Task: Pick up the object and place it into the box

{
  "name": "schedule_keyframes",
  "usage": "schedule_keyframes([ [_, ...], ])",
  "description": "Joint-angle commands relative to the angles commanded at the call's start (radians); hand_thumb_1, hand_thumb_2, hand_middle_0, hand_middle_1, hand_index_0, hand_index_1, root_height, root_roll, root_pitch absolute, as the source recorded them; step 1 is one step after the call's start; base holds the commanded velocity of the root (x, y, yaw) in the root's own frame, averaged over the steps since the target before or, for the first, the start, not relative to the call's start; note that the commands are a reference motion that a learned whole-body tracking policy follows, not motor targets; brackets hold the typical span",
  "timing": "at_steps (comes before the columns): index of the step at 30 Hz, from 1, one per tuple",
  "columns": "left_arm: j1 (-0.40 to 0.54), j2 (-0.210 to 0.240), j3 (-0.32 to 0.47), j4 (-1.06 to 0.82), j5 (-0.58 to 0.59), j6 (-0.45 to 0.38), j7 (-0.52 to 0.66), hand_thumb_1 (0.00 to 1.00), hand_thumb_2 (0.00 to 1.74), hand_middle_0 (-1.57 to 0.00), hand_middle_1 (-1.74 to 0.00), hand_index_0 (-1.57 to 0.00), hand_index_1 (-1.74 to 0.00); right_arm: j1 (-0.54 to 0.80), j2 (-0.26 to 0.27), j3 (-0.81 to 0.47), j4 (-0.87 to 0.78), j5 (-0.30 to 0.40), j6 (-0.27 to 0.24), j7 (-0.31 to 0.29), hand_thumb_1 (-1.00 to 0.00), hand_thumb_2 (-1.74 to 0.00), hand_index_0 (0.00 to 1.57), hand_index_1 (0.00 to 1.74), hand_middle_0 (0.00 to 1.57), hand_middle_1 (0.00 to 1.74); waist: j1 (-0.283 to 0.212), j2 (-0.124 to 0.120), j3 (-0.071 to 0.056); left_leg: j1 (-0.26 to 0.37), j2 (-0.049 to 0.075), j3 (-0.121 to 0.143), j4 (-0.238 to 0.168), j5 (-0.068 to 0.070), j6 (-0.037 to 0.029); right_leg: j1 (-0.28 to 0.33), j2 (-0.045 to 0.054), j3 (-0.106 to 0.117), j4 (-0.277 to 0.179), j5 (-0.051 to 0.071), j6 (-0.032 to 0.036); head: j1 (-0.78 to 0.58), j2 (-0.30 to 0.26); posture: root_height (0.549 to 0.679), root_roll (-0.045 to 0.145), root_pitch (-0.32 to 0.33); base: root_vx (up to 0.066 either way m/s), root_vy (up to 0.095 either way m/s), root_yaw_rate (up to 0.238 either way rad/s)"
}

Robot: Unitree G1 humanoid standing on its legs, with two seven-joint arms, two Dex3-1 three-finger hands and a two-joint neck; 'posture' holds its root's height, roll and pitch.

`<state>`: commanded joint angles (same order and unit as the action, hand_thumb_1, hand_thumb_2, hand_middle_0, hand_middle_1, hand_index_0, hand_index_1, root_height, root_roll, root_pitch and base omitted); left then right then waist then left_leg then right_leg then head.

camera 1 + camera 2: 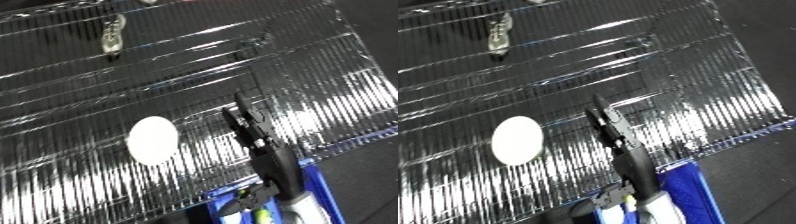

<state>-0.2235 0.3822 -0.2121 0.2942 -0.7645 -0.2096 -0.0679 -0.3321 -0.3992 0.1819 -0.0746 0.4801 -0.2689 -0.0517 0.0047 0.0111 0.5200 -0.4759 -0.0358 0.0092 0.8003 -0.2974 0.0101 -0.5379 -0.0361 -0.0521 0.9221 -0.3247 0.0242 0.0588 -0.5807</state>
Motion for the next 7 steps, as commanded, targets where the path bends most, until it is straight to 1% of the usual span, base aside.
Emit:
schedule_keyframes([
  [3, -0.002, 0.002, -0.005, -0.004, 0.006, 0.011, -0.003, 1.00, 1.74, -1.57, -1.74, -1.57, -1.74, -0.010, 0.003, 0.010, 0.002, 0.004, 0.014, 0.004, 0.00, 0.00, 0.00, 0.00, 0.00, 0.00, 0.011, -0.002, 0.000, -0.002, -0.003, -0.001, 0.007, 0.000, 0.0004, -0.002, -0.0049, -0.009, 0.008, -0.003, 0.0005, -0.011, -0.016, 0.618, 0.064, -0.010, 0.053, -0.016, 0.170],
  [7, -0.002, 0.004, -0.009, -0.008, 0.008, 0.021, -0.006, 1.00, 1.74, -1.57, -1.74, -1.57, -1.74, -0.027, 0.006, 0.019, 0.007, 0.002, 0.035, -0.006, 0.00, 0.00, 0.00, 0.00, 0.00, 0.00, 0.022, -0.002, 0.000, -0.007, -0.007, -0.001, 0.022, -0.005, 0.0022, -0.008, -0.0096, -0.015, 0.021, -0.006, -0.0004, 0.000, -0.040, 0.616, 0.064, -0.014, 0.053, 0.001, 0.146],
])
